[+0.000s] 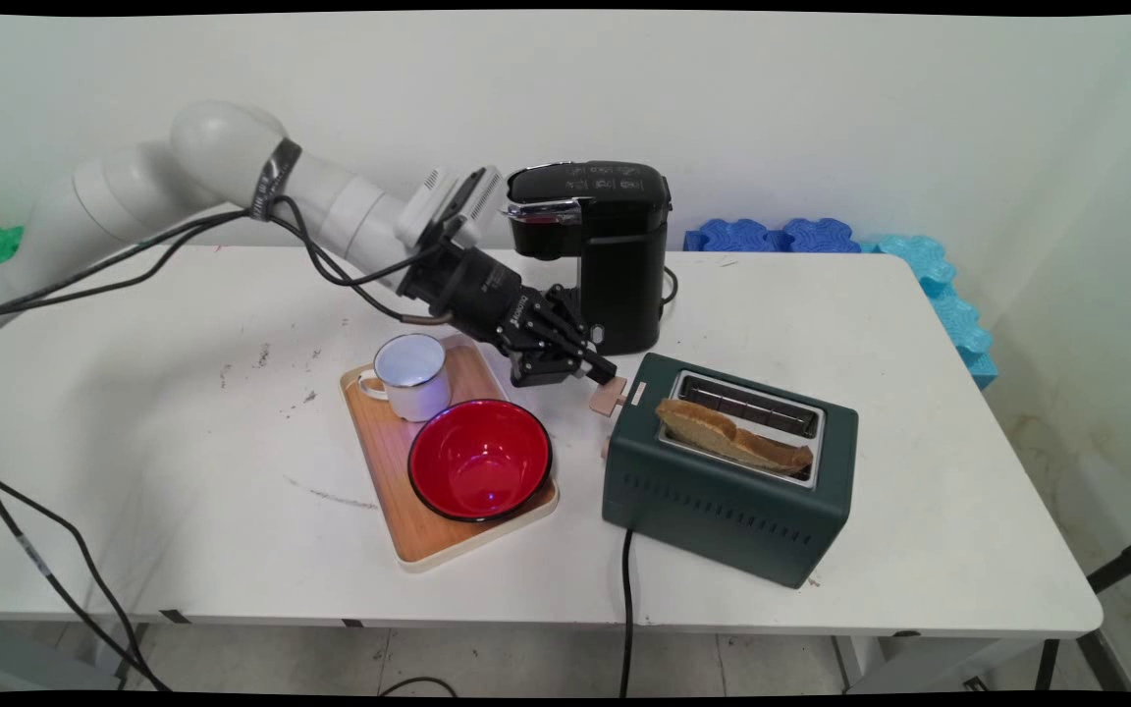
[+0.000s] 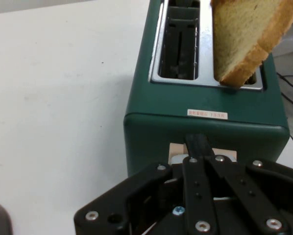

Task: Press the toaster switch

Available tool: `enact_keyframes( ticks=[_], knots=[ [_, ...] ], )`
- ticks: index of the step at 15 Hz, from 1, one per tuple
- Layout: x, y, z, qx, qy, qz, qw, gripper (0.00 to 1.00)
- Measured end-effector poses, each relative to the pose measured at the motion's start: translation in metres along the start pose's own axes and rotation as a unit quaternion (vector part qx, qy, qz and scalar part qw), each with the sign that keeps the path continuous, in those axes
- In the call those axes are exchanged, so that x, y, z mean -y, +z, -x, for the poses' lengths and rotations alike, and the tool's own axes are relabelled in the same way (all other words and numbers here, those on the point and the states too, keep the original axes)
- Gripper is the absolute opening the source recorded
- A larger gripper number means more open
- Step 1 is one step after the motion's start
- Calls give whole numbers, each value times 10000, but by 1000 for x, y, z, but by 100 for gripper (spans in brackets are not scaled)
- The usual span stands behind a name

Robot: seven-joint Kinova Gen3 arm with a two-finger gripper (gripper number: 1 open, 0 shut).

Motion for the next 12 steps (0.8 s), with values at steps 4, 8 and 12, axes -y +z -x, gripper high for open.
enact_keyframes(
  ticks=[4, 8, 12],
  knots=[
    [1, 11, 4, -25, -56, 53, 10000, 0],
    [3, 21, 10, 1, -102, 117, 9999, 0],
    [3, 28, 18, 50, -158, 154, 9997, 0]
  ],
)
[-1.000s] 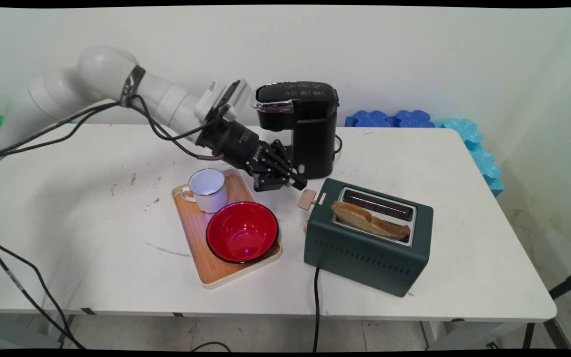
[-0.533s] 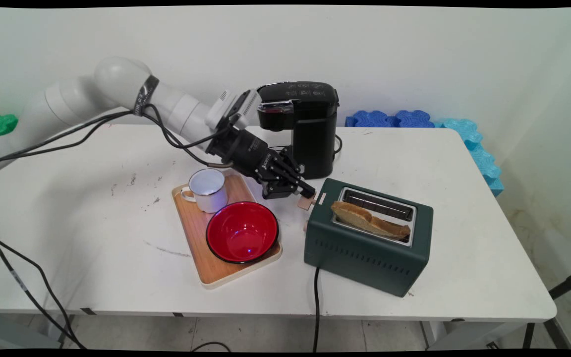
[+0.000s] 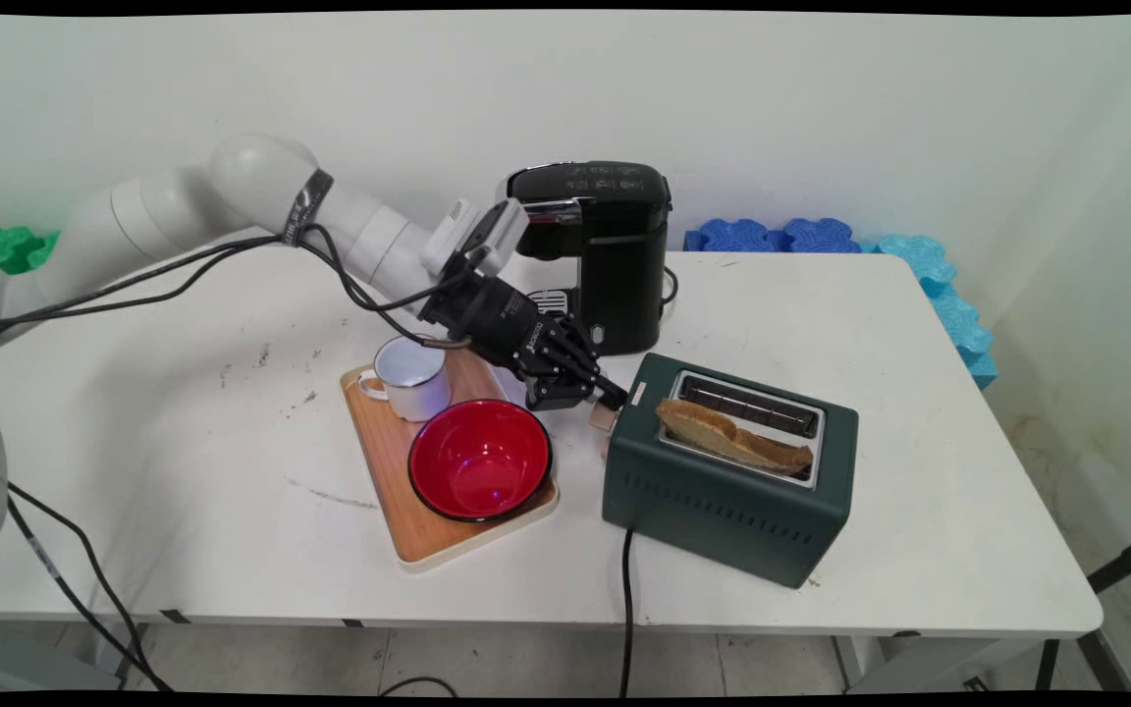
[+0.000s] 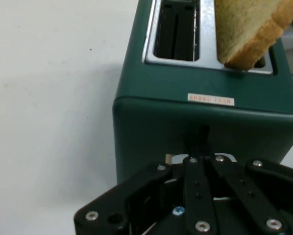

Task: Press the toaster switch

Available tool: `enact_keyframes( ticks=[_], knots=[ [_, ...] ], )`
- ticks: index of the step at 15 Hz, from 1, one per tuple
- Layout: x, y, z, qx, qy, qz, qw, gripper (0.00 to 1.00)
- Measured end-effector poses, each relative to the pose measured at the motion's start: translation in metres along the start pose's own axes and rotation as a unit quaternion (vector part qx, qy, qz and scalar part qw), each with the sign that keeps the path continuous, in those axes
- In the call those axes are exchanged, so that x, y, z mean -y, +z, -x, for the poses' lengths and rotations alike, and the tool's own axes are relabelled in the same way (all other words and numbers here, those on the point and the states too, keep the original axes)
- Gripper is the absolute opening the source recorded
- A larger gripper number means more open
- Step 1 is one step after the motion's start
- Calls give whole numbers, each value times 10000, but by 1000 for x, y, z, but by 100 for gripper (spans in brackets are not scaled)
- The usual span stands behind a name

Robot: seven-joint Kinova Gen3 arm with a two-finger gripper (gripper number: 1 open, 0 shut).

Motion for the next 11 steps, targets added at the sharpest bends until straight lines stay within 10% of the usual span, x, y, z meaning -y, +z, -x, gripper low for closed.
enact_keyframes(
  ticks=[11],
  knots=[
    [3, 13, 21, 118, -94, -13, 9999, 0]
  ],
)
